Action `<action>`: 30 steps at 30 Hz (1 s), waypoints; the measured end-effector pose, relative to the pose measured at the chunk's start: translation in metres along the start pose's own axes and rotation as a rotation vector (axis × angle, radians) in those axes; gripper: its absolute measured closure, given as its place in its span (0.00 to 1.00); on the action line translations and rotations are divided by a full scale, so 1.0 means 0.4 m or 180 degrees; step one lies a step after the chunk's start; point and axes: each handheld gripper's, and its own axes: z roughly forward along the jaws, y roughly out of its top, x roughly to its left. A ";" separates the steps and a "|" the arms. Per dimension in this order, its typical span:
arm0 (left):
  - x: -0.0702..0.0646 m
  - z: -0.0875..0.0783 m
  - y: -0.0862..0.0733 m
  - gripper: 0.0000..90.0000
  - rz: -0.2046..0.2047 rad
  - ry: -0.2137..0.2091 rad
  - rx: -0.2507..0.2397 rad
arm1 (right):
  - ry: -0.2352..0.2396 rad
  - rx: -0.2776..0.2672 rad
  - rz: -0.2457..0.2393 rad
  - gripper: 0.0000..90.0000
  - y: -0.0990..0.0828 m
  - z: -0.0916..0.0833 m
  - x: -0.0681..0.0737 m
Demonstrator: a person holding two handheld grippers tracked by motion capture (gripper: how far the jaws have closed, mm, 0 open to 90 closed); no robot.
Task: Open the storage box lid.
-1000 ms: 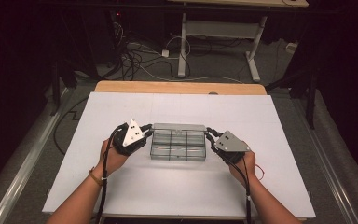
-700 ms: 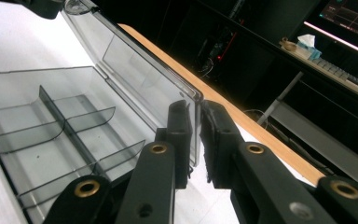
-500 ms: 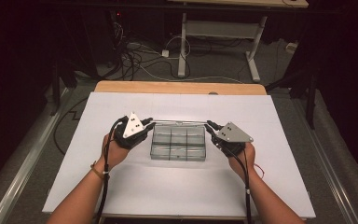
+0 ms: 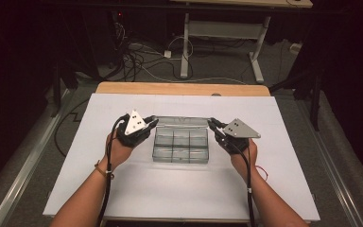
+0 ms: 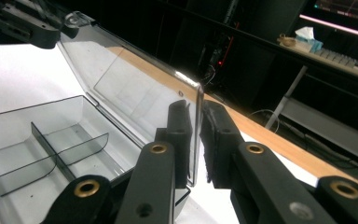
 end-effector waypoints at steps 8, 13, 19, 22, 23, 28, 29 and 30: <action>0.008 0.012 -0.002 0.85 -0.0101 0.0019 -0.0042 | -0.0149 0.0077 -0.0003 0.91 -0.011 0.029 0.004; 0.010 0.025 -0.008 0.84 -0.0155 0.0031 -0.0023 | -0.0182 0.0134 0.0013 0.89 -0.020 0.051 0.006; 0.020 0.048 -0.020 0.84 -0.0247 0.0061 -0.0019 | -0.0191 0.0180 0.0222 0.88 -0.027 0.072 0.001; 0.023 0.057 -0.026 0.84 -0.0304 0.0067 -0.0034 | -0.0210 0.0237 0.0310 0.87 -0.037 0.087 -0.002; 0.025 0.059 -0.029 0.84 -0.0324 0.0069 -0.0039 | -0.0219 0.0244 0.0341 0.88 -0.040 0.092 -0.002; 0.029 0.072 -0.043 0.84 -0.0506 0.0031 -0.0057 | -0.0222 0.0276 0.0488 0.87 -0.052 0.108 -0.005; 0.029 0.074 -0.046 0.84 -0.0529 0.0025 -0.0062 | -0.0222 0.0277 0.0511 0.87 -0.054 0.111 -0.005; 0.030 0.076 -0.048 0.84 -0.0554 0.0020 -0.0067 | -0.0221 0.0279 0.0536 0.87 -0.056 0.113 -0.006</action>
